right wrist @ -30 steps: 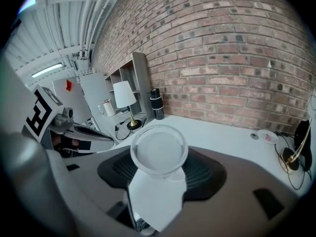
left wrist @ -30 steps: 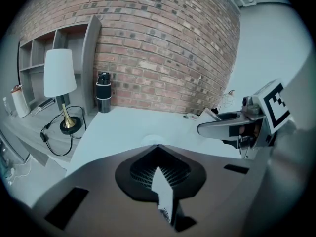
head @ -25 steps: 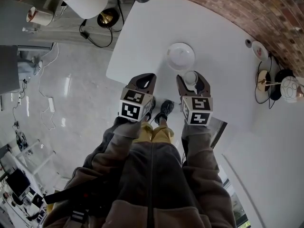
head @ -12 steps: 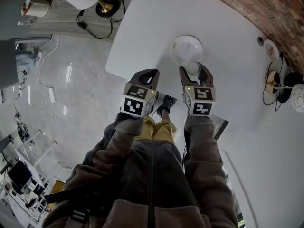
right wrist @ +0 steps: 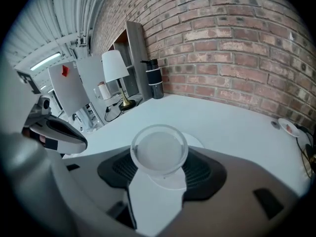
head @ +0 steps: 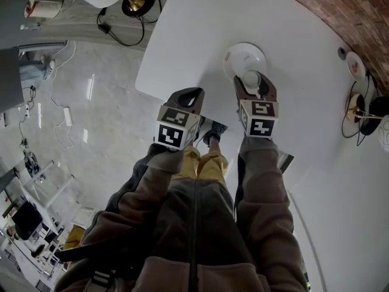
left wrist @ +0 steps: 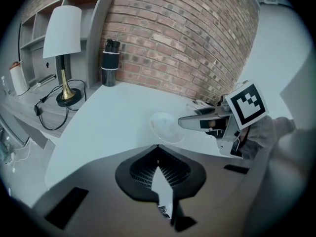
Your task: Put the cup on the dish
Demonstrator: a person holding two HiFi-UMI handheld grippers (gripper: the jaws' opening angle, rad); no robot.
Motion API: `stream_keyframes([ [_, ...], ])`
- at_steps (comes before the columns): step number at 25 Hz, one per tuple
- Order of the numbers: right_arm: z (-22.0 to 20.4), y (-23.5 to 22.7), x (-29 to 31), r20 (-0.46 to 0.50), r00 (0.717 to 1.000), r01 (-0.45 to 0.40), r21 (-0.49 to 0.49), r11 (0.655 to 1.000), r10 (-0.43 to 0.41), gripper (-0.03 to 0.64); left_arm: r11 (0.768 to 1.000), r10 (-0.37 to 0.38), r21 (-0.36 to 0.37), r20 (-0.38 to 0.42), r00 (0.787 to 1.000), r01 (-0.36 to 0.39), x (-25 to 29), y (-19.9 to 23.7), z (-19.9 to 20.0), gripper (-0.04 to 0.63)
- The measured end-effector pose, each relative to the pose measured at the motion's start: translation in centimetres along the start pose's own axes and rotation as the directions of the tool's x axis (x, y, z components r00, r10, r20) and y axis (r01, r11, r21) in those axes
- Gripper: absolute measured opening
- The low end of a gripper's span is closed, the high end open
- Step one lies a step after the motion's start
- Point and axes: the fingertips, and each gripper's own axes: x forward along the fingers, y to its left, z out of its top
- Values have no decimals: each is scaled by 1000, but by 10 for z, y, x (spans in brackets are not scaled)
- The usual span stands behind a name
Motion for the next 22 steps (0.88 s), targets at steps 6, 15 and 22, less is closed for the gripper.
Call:
stream_keyframes([
  [6, -5, -10, 17, -19, 999, 26, -14, 1000, -26, 264, 1000, 4, -8, -19, 1000, -4, 4, 6, -5, 5],
  [15, -11, -21, 39, -59, 997, 51, -50, 997, -54, 264, 1000, 8, -10, -37, 999, -8, 5, 9, -14, 5],
  [22, -14, -23, 47, -74, 996, 55, -55, 997, -59, 265, 1000, 10, -14, -39, 999, -10, 5, 13, -14, 5],
])
